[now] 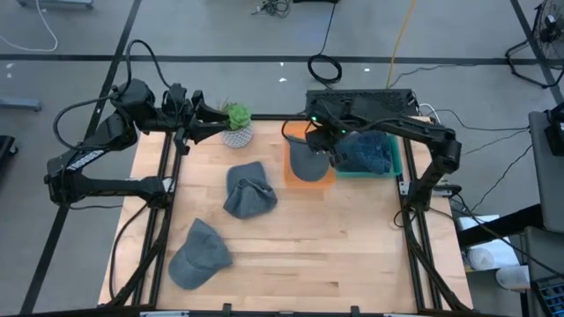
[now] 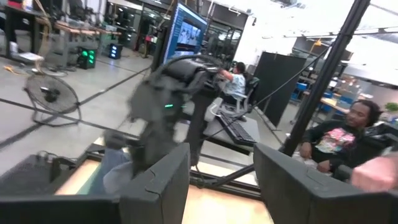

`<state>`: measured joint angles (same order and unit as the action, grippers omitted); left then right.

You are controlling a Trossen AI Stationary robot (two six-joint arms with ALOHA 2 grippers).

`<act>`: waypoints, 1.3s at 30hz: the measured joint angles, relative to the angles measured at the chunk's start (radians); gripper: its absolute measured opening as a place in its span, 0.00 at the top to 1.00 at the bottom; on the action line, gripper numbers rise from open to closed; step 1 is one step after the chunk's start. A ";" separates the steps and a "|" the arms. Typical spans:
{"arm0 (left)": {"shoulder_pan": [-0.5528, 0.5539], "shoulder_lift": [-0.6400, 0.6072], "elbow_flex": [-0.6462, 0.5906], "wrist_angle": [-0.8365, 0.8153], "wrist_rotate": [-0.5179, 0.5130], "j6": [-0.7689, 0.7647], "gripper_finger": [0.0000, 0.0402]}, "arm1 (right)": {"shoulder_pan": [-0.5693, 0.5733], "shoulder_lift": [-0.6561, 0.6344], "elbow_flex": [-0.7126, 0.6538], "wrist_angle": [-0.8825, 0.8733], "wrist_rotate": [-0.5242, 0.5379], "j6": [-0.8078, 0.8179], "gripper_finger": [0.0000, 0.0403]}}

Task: Pick & Place hat
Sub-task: Put the bottom right gray cap in the orange bin

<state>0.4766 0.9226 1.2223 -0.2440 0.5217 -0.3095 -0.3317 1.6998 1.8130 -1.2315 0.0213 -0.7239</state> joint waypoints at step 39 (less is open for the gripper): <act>0.081 0.000 0.000 -0.014 0.106 -0.021 0.54 | -0.214 0.164 -0.267 0.346 -0.167 -0.103 0.99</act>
<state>0.5571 0.9226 1.2224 -0.2584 0.6273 -0.3301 -0.5453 1.8633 1.5464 -0.8856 -0.1453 -0.8270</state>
